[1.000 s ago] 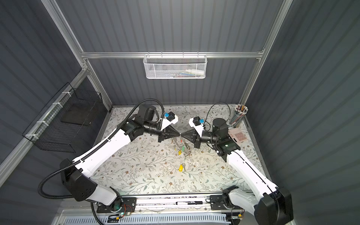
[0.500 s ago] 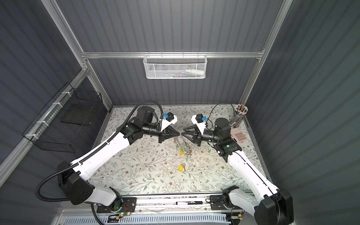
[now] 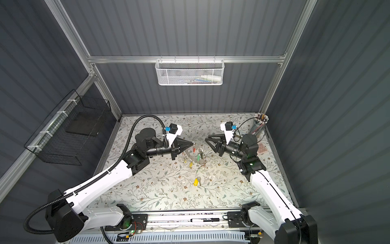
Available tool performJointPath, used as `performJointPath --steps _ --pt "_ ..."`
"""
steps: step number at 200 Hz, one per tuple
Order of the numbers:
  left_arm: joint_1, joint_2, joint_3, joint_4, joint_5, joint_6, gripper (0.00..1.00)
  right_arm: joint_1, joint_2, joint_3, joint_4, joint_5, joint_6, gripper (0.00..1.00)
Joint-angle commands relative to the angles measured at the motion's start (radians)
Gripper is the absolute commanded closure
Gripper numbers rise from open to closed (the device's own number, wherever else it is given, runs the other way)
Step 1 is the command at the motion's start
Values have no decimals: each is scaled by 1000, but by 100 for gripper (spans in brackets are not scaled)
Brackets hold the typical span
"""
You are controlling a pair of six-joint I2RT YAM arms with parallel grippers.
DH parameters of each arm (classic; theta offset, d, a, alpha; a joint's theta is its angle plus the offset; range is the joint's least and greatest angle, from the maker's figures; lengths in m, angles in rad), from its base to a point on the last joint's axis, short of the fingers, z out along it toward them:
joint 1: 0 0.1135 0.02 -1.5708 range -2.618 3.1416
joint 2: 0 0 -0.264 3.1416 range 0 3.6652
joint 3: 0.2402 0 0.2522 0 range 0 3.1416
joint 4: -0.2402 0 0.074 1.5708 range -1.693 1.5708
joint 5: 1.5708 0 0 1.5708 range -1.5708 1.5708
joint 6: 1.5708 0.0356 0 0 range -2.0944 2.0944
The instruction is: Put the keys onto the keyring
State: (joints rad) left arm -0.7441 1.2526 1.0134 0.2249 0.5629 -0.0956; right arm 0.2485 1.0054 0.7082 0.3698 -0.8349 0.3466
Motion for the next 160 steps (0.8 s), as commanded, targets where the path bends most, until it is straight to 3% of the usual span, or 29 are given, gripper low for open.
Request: performJointPath --steps 1,70,114,160 --pt "-22 -28 -42 236 -88 -97 100 20 -3 0 59 -58 22 63" --pt "-73 8 -55 288 -205 -115 100 60 6 -5 63 -111 26 72" --pt "-83 20 -26 222 -266 -86 100 62 -3 -10 65 -112 25 70" --pt "-85 37 21 123 -264 -34 100 65 -66 -2 -72 64 8 68"
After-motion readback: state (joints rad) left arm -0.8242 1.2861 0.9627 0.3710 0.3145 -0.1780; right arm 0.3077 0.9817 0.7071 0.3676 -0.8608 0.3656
